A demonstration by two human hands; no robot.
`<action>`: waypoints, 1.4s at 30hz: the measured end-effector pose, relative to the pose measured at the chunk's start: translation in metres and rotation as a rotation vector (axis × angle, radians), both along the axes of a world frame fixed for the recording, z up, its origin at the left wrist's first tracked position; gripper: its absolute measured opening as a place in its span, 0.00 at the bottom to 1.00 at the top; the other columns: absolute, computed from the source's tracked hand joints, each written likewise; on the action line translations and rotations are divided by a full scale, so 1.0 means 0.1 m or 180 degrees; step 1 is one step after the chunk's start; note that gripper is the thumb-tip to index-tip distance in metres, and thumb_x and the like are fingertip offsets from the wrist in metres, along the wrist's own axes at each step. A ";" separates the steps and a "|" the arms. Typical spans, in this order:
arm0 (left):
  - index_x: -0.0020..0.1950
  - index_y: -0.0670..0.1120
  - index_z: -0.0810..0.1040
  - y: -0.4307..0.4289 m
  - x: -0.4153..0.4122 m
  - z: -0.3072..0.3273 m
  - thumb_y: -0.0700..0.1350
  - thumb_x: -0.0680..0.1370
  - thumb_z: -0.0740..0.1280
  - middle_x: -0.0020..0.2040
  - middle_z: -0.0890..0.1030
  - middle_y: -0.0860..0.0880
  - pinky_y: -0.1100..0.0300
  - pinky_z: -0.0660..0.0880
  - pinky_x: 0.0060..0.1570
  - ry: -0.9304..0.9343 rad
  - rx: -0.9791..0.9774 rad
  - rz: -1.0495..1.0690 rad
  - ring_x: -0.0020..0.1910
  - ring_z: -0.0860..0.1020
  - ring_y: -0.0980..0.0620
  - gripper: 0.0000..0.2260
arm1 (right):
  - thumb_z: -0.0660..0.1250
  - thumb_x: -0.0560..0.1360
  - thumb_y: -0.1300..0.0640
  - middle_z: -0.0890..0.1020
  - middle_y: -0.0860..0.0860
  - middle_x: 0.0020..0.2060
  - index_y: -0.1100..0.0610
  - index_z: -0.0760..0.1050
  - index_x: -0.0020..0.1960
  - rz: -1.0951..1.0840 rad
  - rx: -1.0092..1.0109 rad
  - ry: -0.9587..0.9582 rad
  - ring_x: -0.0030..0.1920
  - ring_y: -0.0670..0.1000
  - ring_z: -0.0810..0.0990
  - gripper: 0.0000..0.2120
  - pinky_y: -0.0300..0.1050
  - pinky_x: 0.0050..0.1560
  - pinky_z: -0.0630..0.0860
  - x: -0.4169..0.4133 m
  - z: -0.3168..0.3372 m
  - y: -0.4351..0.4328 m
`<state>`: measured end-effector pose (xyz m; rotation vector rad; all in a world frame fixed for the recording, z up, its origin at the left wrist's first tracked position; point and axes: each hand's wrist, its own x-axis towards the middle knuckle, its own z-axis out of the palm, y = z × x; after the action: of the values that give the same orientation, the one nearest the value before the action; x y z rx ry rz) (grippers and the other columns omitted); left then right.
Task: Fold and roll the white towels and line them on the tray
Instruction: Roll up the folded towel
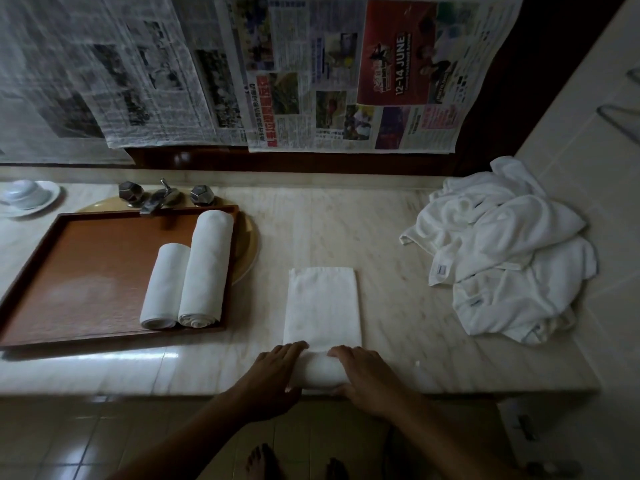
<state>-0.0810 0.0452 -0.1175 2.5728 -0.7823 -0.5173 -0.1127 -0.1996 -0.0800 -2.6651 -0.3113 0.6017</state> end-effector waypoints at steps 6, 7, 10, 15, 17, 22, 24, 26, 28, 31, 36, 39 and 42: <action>0.66 0.58 0.69 0.12 -0.18 0.01 0.67 0.75 0.69 0.60 0.72 0.62 0.67 0.70 0.52 0.0487 -0.0756 0.0338 0.56 0.72 0.64 0.24 | 0.67 0.79 0.43 0.66 0.47 0.70 0.48 0.66 0.75 -0.0063 0.0422 0.0239 0.69 0.50 0.69 0.27 0.43 0.69 0.66 -0.11 -0.12 -0.08; 0.66 0.57 0.70 0.12 -0.17 -0.01 0.67 0.74 0.69 0.60 0.72 0.61 0.65 0.72 0.53 0.0532 -0.0874 0.0413 0.57 0.73 0.62 0.25 | 0.66 0.80 0.43 0.66 0.47 0.70 0.48 0.66 0.76 -0.0116 0.0483 0.0269 0.70 0.49 0.68 0.26 0.41 0.69 0.65 -0.09 -0.13 -0.09; 0.66 0.55 0.73 0.09 -0.13 0.00 0.70 0.71 0.65 0.60 0.72 0.58 0.55 0.73 0.58 0.0611 -0.0836 0.0666 0.58 0.70 0.57 0.29 | 0.62 0.83 0.45 0.68 0.49 0.69 0.50 0.68 0.76 -0.0279 0.0518 0.0421 0.70 0.50 0.67 0.23 0.41 0.69 0.63 -0.01 -0.13 -0.09; 0.65 0.54 0.73 0.00 0.02 0.09 0.74 0.66 0.56 0.61 0.69 0.54 0.54 0.69 0.59 0.1010 -0.0408 0.0976 0.60 0.66 0.52 0.36 | 0.62 0.82 0.42 0.75 0.47 0.63 0.46 0.73 0.68 -0.0824 0.0653 0.0155 0.63 0.49 0.71 0.17 0.50 0.66 0.70 0.02 -0.10 -0.02; 0.66 0.54 0.74 -0.02 0.10 0.12 0.74 0.65 0.55 0.60 0.70 0.52 0.53 0.69 0.60 0.1098 -0.0277 0.0973 0.61 0.67 0.50 0.37 | 0.62 0.82 0.43 0.77 0.46 0.61 0.46 0.75 0.66 -0.0934 0.0552 -0.0327 0.61 0.49 0.72 0.16 0.50 0.64 0.71 -0.04 -0.14 0.03; 0.61 0.49 0.77 -0.08 0.22 0.16 0.70 0.68 0.66 0.58 0.77 0.48 0.57 0.75 0.48 0.1347 -0.0696 0.1550 0.55 0.76 0.49 0.30 | 0.63 0.76 0.57 0.81 0.52 0.61 0.51 0.81 0.63 -0.0337 -0.0074 -0.2037 0.62 0.56 0.78 0.17 0.58 0.63 0.74 -0.36 -0.38 0.28; 0.58 0.48 0.76 -0.11 0.23 0.16 0.65 0.74 0.71 0.55 0.79 0.47 0.62 0.75 0.41 0.1341 -0.0866 0.1718 0.50 0.79 0.51 0.23 | 0.58 0.78 0.56 0.79 0.55 0.67 0.52 0.80 0.67 -0.0351 -0.0155 -0.2086 0.69 0.59 0.76 0.21 0.62 0.70 0.65 -0.46 -0.45 0.37; 0.56 0.48 0.76 -0.15 0.22 0.16 0.61 0.76 0.72 0.52 0.80 0.49 0.64 0.74 0.39 0.1221 -0.0883 0.1875 0.48 0.80 0.53 0.19 | 0.57 0.79 0.56 0.75 0.56 0.72 0.52 0.76 0.73 -0.0323 -0.0275 -0.1949 0.74 0.60 0.71 0.24 0.65 0.72 0.62 -0.50 -0.51 0.38; 0.58 0.50 0.76 -0.18 0.17 0.17 0.65 0.76 0.69 0.53 0.79 0.50 0.60 0.77 0.45 0.0783 -0.0751 0.1992 0.49 0.79 0.53 0.22 | 0.56 0.79 0.57 0.72 0.56 0.75 0.53 0.73 0.75 -0.0227 -0.0263 -0.1914 0.75 0.60 0.68 0.25 0.65 0.72 0.62 -0.49 -0.54 0.33; 0.67 0.52 0.73 -0.22 0.02 0.12 0.67 0.79 0.54 0.64 0.74 0.50 0.53 0.72 0.60 -0.0619 -0.0103 0.1481 0.61 0.73 0.51 0.26 | 0.55 0.78 0.59 0.66 0.56 0.79 0.54 0.66 0.79 0.0001 -0.0298 -0.1867 0.79 0.60 0.62 0.29 0.64 0.74 0.57 -0.41 -0.54 0.24; 0.79 0.48 0.62 -0.35 -0.16 -0.04 0.57 0.79 0.58 0.78 0.67 0.45 0.40 0.69 0.71 -0.0958 0.0179 0.0526 0.78 0.64 0.42 0.30 | 0.67 0.76 0.54 0.63 0.53 0.80 0.52 0.62 0.81 0.0223 -0.0496 -0.1353 0.79 0.59 0.61 0.34 0.62 0.76 0.53 -0.08 -0.52 0.14; 0.83 0.48 0.55 -0.29 -0.01 -0.10 0.54 0.77 0.66 0.82 0.60 0.45 0.40 0.64 0.75 -0.0719 0.0347 0.0475 0.81 0.57 0.41 0.37 | 0.67 0.75 0.53 0.62 0.53 0.80 0.50 0.55 0.82 0.0259 -0.0618 -0.1056 0.80 0.58 0.60 0.38 0.64 0.78 0.53 0.11 -0.42 0.12; 0.82 0.48 0.58 -0.29 0.19 0.00 0.54 0.76 0.68 0.79 0.63 0.47 0.44 0.67 0.73 -0.0531 0.0267 0.0394 0.78 0.62 0.43 0.37 | 0.70 0.75 0.54 0.64 0.50 0.78 0.49 0.54 0.81 0.0285 -0.0625 -0.0890 0.78 0.55 0.62 0.40 0.61 0.78 0.53 0.30 -0.23 0.11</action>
<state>-0.0620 0.0165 -0.1178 2.7479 -0.6621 -0.3068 -0.0824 -0.1890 -0.1030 -2.9412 -0.4736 0.2961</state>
